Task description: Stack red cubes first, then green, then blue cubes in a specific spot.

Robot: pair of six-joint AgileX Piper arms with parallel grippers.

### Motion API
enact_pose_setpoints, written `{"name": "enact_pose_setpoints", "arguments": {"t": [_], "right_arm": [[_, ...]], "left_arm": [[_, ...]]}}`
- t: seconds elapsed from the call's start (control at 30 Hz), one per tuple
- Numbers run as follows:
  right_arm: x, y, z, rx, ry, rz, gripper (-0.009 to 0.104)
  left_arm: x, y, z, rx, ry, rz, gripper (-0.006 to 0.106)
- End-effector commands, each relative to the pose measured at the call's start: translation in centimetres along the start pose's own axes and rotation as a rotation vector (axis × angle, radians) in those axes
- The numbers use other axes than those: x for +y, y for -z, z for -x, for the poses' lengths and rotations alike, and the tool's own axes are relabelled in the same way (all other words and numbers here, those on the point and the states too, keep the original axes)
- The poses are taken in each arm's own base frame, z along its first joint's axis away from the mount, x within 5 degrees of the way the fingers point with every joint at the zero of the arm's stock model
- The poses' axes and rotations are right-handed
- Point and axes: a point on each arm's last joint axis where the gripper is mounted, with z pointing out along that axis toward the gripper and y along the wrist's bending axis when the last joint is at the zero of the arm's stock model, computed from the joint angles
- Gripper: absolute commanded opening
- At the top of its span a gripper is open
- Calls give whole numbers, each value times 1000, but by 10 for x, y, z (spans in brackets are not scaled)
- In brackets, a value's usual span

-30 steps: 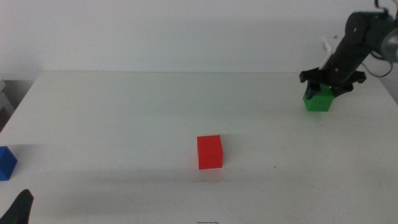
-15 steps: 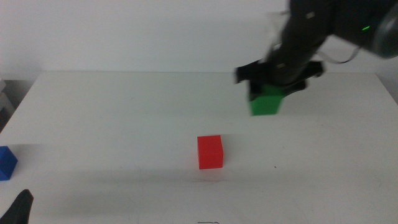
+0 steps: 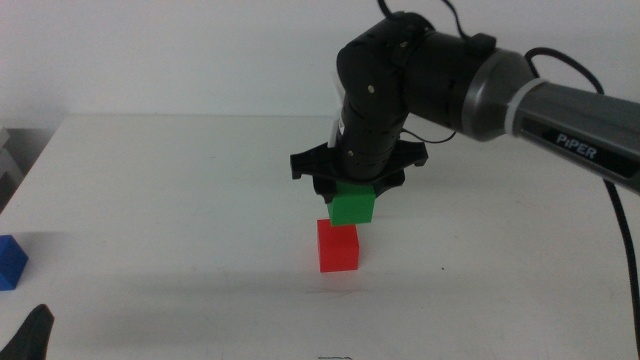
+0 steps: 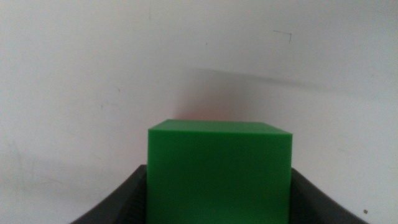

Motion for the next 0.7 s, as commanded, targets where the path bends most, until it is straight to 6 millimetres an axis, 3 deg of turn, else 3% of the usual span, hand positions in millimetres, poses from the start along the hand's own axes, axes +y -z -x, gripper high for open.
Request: {"name": "enact_pose_setpoints", "arguments": {"t": [0.0,0.67], "right_arm": [[1,32,9,-101,4,29,-1],[18,17,1,-89,13,18,-1]], "left_arm": [[0,2,9,-102,20,-7,91],[0,2,9,-102,20,-7,91]]}}
